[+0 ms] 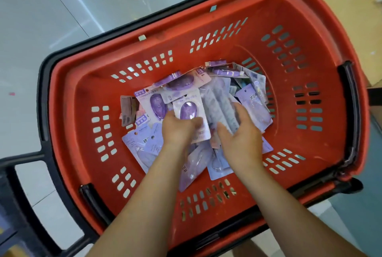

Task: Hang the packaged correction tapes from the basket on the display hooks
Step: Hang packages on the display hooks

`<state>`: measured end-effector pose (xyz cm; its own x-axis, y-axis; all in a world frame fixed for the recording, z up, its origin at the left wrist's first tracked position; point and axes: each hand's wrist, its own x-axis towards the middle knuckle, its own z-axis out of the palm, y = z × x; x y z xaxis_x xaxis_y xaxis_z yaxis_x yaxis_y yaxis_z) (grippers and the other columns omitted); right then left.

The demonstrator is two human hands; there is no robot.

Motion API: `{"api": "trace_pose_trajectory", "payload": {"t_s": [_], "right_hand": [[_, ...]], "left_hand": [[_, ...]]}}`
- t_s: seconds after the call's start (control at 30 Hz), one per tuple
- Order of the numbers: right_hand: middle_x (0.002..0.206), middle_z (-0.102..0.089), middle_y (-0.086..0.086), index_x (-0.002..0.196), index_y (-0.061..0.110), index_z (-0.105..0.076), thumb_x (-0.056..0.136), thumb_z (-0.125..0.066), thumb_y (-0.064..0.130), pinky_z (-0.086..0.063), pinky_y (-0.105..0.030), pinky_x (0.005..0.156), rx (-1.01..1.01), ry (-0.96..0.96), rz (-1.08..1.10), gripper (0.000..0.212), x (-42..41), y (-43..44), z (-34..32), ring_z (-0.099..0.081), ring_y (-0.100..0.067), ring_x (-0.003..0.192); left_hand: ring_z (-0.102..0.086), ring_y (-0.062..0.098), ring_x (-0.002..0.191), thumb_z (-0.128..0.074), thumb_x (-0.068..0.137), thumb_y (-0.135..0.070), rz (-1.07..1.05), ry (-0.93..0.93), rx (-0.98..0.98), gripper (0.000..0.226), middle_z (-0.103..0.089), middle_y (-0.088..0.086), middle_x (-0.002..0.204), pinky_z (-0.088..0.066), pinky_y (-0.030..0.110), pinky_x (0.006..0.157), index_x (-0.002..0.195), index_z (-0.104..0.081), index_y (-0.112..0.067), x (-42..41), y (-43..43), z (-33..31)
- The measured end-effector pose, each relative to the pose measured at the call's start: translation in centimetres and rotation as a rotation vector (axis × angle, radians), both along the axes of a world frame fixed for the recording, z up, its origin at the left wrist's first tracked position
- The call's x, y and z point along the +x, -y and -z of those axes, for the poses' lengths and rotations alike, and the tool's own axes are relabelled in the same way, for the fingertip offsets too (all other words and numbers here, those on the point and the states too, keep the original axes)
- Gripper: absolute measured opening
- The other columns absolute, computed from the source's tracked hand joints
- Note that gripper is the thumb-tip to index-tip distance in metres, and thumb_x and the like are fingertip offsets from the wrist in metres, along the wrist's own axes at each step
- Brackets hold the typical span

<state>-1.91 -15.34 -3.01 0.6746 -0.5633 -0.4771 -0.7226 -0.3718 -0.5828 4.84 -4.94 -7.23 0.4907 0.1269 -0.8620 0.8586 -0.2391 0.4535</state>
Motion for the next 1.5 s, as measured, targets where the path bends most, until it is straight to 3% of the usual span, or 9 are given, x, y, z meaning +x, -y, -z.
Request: {"api": "trace_pose_trajectory", "payload": {"t_s": [0.13,0.37,0.53,0.7,0.93,1.17,1.3,1.4,1.5], "right_hand": [[0.12,-0.067,0.004,0.137,0.03,-0.048,0.09,-0.063,0.015,-0.051,-0.034,0.089,0.109,-0.031,-0.073,0.051,-0.1,-1.7,1.0,-0.063,-0.017,0.108],[0.081,-0.06,0.012,0.085,0.034,-0.053,0.094,-0.054,0.04,-0.041,-0.037,0.081,0.94,-0.217,0.206,0.011,0.9,0.3,1.5,-0.058,-0.009,0.075],[0.086,-0.061,0.0,0.097,0.027,-0.046,0.091,-0.07,0.021,-0.048,-0.022,0.06,0.795,-0.298,0.085,0.025,1.6,-0.7,2.8,-0.058,-0.011,0.067],[0.113,-0.072,-0.011,0.121,0.031,-0.05,0.054,-0.094,0.026,-0.054,-0.049,0.097,0.843,-0.276,0.059,0.081,2.7,-0.7,3.4,-0.071,-0.026,0.101],[0.117,-0.071,0.018,0.134,0.041,-0.052,0.094,-0.063,0.019,-0.057,-0.025,0.085,0.942,-0.082,0.071,0.046,2.4,1.5,1.7,-0.067,-0.004,0.108],[0.131,-0.065,0.011,0.142,0.052,-0.038,0.077,-0.076,0.022,-0.059,-0.051,0.081,1.014,0.031,0.083,0.082,1.5,2.2,-0.1,-0.07,-0.023,0.107],[0.132,-0.065,0.005,0.137,0.037,-0.054,0.074,-0.081,0.008,-0.058,-0.041,0.088,0.879,0.125,0.071,0.074,1.5,3.4,0.6,-0.064,-0.018,0.119],[0.123,-0.07,0.0,0.133,0.023,-0.059,0.075,-0.079,-0.002,-0.059,-0.039,0.083,0.802,0.164,0.13,0.067,1.7,3.9,1.3,-0.067,-0.02,0.114],[0.113,-0.074,-0.001,0.123,0.022,-0.064,0.076,-0.074,-0.009,-0.061,-0.037,0.076,0.791,0.191,0.219,0.058,1.4,4.3,1.6,-0.071,-0.019,0.103]], "left_hand": [[-0.069,0.008,0.063,-0.078,0.082,-0.008,-0.138,0.037,-0.22,0.037,-0.069,-0.001,0.09,-0.054,0.024,0.048,0.109,-0.053,-0.017,-0.5,-1.9,-1.7],[-0.071,0.037,0.099,-0.081,0.079,-0.017,-0.235,-0.077,-0.343,0.038,-0.072,0.013,0.111,-0.052,0.07,0.08,0.111,-0.059,-0.02,-1.0,-4.6,-2.0],[-0.072,0.033,0.096,-0.077,0.081,-0.011,-0.231,-0.013,-0.337,0.045,-0.072,0.014,0.112,-0.055,0.062,0.083,0.122,-0.058,-0.016,-0.7,-5.7,-2.0],[-0.071,0.034,0.099,-0.068,0.086,-0.003,-0.131,-0.003,-0.458,0.043,-0.072,0.013,0.113,-0.057,0.058,0.083,0.127,-0.059,-0.014,-0.3,-6.8,-2.7],[-0.069,0.03,0.1,-0.076,0.075,-0.007,-0.158,-0.097,-0.618,0.05,-0.069,0.012,0.118,-0.055,0.059,0.081,0.12,-0.061,-0.021,-0.6,-5.5,-3.1],[-0.061,-0.012,0.1,-0.064,0.094,-0.017,0.307,0.002,-0.463,0.087,-0.051,-0.02,0.138,-0.054,0.012,0.078,0.151,-0.003,-0.043,0.1,-2.5,-4.0],[-0.068,0.005,0.103,-0.049,0.103,-0.027,0.434,-0.1,-0.56,0.038,-0.066,-0.011,0.125,-0.056,0.03,0.091,0.14,-0.044,-0.037,1.9,-2.1,-4.3],[-0.067,0.011,0.074,-0.055,0.099,-0.022,0.356,0.228,-0.167,0.031,-0.07,-0.003,0.086,-0.058,0.033,0.077,0.13,-0.059,-0.02,3.9,-1.4,-3.0],[-0.066,0.029,0.09,-0.058,0.092,-0.022,0.603,0.555,0.29,0.044,-0.072,0.002,0.091,-0.054,0.04,0.082,0.135,-0.054,-0.032,6.4,-0.3,-1.4]]}}
